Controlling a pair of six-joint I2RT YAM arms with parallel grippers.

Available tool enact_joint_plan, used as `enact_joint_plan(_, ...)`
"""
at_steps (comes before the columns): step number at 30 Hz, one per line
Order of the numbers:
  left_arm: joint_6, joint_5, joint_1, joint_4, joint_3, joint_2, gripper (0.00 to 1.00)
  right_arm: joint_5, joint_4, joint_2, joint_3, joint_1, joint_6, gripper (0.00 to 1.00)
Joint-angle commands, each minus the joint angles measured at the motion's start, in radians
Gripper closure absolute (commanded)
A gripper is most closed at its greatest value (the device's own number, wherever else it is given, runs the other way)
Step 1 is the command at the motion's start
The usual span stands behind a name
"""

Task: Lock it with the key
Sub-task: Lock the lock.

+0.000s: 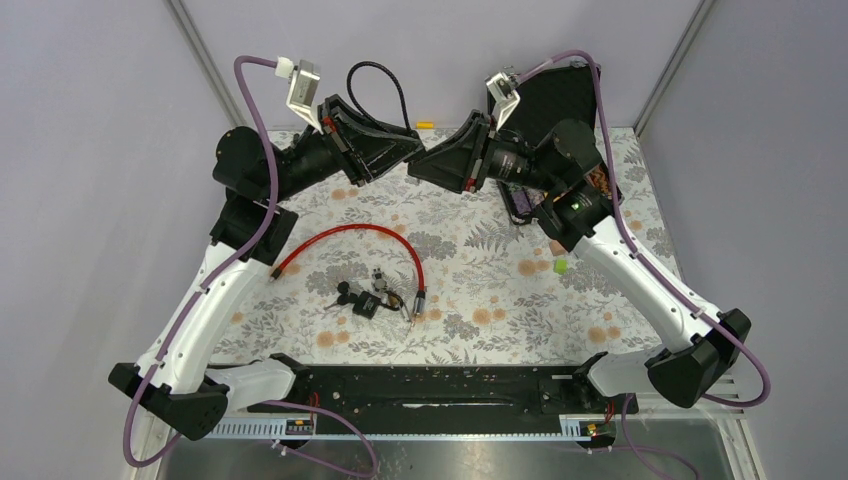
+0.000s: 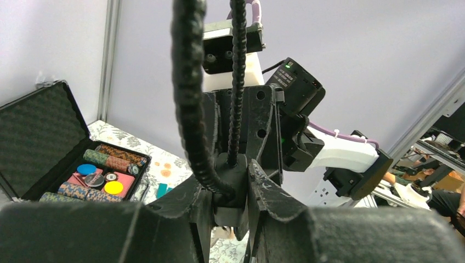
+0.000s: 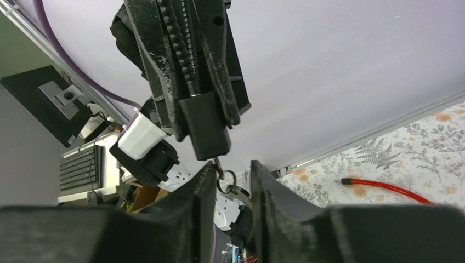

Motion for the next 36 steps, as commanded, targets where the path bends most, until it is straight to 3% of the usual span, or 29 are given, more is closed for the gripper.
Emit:
enact_joint_plan(1,0.03,-0.004,0.0,0.01,0.014,-0.028,1.0,0.004,0.029,0.011,0.053,-0.005,0.018,0.71)
enact_joint_plan(8,0.035,-0.025,-0.001,-0.029,0.023,-0.019,1.0,0.015,-0.003,0.023,0.065,-0.007,-0.002,1.0)
enact_joint_plan(12,0.046,-0.08,0.001,-0.073,0.036,-0.02,1.0,0.032,-0.092,0.022,0.065,-0.008,-0.073,1.0)
enact_joint_plan(17,0.129,-0.251,0.02,-0.203,0.048,-0.049,1.0,0.01,-0.282,0.015,0.066,-0.021,-0.219,1.0)
enact_joint_plan(23,0.108,-0.207,0.056,-0.191,0.025,-0.052,1.0,-0.105,-0.41,0.031,0.092,-0.052,-0.26,1.0)
enact_joint_plan(27,0.104,-0.149,0.065,-0.138,0.013,-0.049,1.0,-0.26,-0.299,0.05,0.095,-0.053,-0.136,1.0)
enact_joint_plan(31,0.116,-0.082,0.074,-0.068,-0.008,-0.058,1.0,-0.404,0.005,0.075,0.059,-0.052,0.135,1.0)
enact_joint_plan(36,0.072,-0.126,0.081,-0.001,-0.033,-0.063,1.0,-0.443,0.196,0.107,0.034,-0.054,0.348,1.0)
